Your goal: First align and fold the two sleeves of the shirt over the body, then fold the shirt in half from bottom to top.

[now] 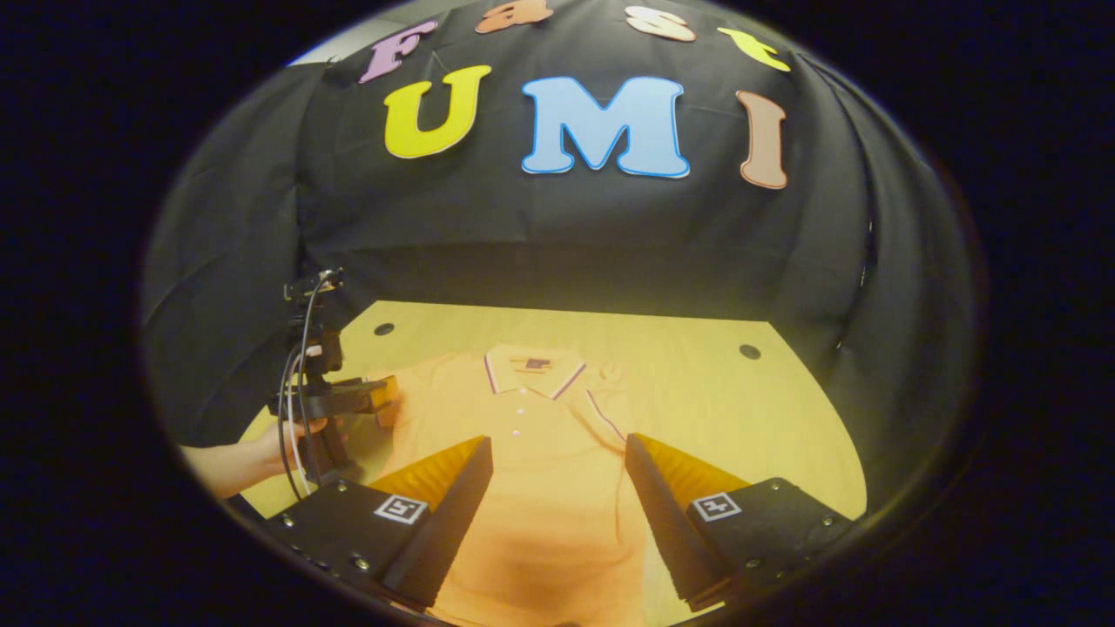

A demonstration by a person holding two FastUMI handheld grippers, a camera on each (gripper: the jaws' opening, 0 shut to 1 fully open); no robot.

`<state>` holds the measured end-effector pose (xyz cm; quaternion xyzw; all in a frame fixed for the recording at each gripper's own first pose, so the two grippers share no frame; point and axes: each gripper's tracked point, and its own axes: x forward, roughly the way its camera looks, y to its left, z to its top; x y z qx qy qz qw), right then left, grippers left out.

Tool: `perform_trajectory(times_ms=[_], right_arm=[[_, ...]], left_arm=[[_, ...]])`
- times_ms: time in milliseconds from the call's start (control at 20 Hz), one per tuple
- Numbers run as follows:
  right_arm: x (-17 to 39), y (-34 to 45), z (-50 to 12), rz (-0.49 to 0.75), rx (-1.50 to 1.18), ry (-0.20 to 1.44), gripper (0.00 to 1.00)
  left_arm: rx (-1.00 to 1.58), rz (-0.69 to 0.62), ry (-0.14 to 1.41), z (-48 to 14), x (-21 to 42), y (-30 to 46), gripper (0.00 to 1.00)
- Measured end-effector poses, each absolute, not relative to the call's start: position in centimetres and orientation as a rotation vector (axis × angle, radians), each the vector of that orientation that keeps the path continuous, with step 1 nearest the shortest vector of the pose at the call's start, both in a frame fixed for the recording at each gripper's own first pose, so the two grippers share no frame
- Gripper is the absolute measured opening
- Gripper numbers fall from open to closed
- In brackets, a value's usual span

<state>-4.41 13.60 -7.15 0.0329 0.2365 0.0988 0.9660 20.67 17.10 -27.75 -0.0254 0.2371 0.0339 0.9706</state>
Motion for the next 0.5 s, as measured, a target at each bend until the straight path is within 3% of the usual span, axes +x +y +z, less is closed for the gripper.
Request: perform_trajectory(times_ms=[500], right_arm=[[-5.8,11.3,-8.4,0.141,0.130,0.516,0.95]], left_arm=[[0.017,0.119,0.541,-30.2,21.6,18.0,0.91]])
